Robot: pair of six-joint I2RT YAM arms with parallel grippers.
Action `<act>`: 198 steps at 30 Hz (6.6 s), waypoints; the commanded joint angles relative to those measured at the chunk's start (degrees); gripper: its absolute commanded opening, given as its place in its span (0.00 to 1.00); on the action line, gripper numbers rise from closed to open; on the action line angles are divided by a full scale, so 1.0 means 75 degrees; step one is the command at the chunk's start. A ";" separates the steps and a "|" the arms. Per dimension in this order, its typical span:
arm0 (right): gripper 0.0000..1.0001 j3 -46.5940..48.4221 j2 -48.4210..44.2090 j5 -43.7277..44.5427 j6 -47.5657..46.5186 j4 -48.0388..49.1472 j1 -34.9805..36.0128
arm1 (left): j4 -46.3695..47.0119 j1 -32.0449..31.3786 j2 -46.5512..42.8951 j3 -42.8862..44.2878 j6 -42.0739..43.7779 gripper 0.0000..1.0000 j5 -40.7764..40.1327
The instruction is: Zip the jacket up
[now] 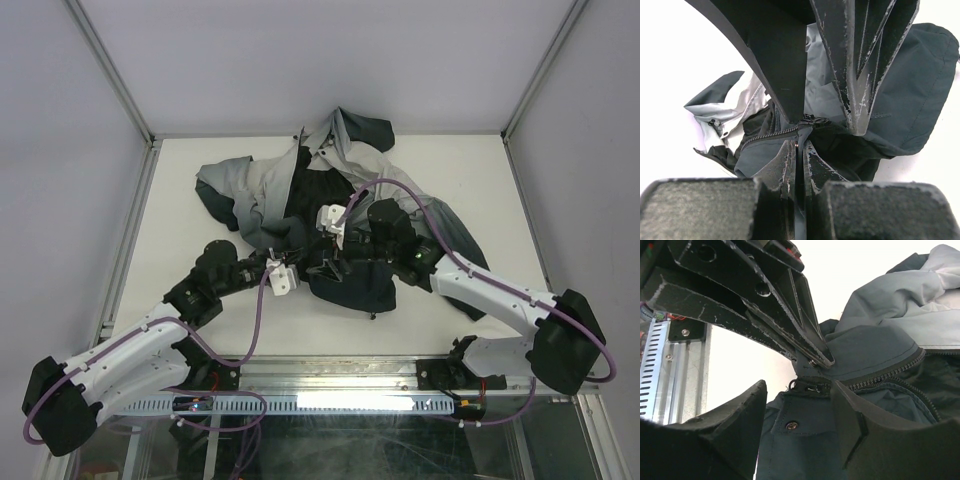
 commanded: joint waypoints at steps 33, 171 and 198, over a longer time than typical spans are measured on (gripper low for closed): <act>0.20 0.0132 -0.0351 0.0114 0.0361 0.0093 -0.0310 | -0.0066 -0.0059 -0.0161 0.0340 0.0370 0.00 0.0447; 0.00 0.3846 0.3408 0.0019 0.2540 -0.1218 -0.0036 | -0.6496 -0.0138 -0.0227 0.3397 -1.4956 0.66 -0.5809; 0.00 0.3477 0.2984 -0.0319 0.2597 -0.0903 0.0523 | -0.4764 -0.0152 -0.0973 0.0815 -1.9078 0.43 -0.6606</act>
